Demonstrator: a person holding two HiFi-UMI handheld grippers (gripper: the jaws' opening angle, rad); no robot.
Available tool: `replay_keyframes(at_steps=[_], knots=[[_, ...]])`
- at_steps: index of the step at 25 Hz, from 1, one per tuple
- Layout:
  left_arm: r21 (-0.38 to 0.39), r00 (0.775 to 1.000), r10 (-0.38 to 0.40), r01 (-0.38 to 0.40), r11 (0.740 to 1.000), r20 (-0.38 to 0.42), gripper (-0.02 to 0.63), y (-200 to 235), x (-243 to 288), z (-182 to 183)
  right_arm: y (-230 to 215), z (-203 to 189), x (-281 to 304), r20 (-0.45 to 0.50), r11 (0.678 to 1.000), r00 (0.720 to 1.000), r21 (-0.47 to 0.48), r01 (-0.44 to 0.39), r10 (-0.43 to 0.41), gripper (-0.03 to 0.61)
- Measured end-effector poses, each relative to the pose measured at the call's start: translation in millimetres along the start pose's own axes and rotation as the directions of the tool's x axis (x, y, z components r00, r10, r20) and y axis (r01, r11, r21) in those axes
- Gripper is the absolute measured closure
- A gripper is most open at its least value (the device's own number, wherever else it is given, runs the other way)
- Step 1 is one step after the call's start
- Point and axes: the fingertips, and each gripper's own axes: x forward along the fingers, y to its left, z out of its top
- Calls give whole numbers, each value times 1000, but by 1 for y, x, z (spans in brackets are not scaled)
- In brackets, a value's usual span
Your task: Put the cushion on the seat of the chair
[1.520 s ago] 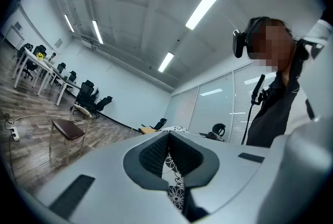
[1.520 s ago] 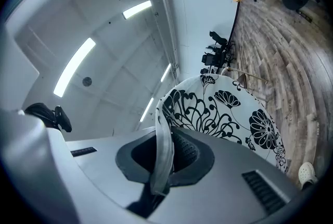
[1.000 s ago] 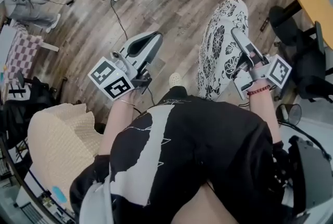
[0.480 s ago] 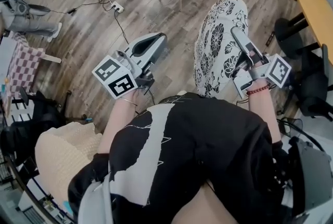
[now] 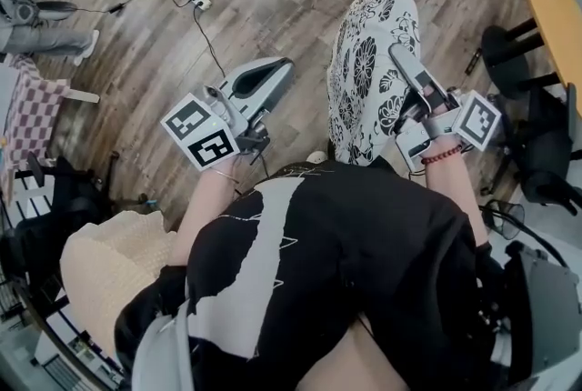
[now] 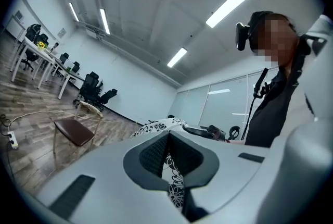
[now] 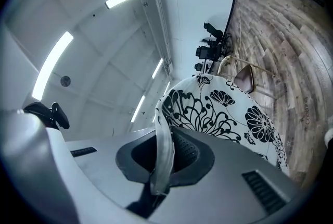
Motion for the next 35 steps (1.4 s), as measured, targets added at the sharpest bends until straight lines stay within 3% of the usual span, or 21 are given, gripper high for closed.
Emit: replay_keyframes(at_steps=[4,10,15,21,26,28,33,35], knots=[[-2,997,-27,27,1000,-78,603,-3,7,-13,-10,1,-1,-11,1000,1000,16,8,-8,552],[11,999,-23,23,1000,-42,603,-3,6,-16,-16,0,0,-27,1000,1000,22,5,-4,552],[96,998,-20,26,995,-65,603,-11,8,-20,-15,1,0,-23,1000,1000,28,-8,9,552],[34,999,39,-39,999,3,603,54,20,23,-34,35,62,-29,999,1000,38,9,-8,552],[47,996,87,-87,995,12,603,69,18,20,-38,45,71,-34,1000,999,10,-25,25,552],[40,995,100,-101,994,29,603,83,32,34,-43,65,87,-42,1000,999,13,-26,26,552],[11,984,172,-173,985,51,603,174,114,93,-84,177,185,-95,998,995,47,-35,39,552],[24,980,189,-190,981,56,603,187,123,97,-91,191,197,-103,998,993,34,-53,56,552]])
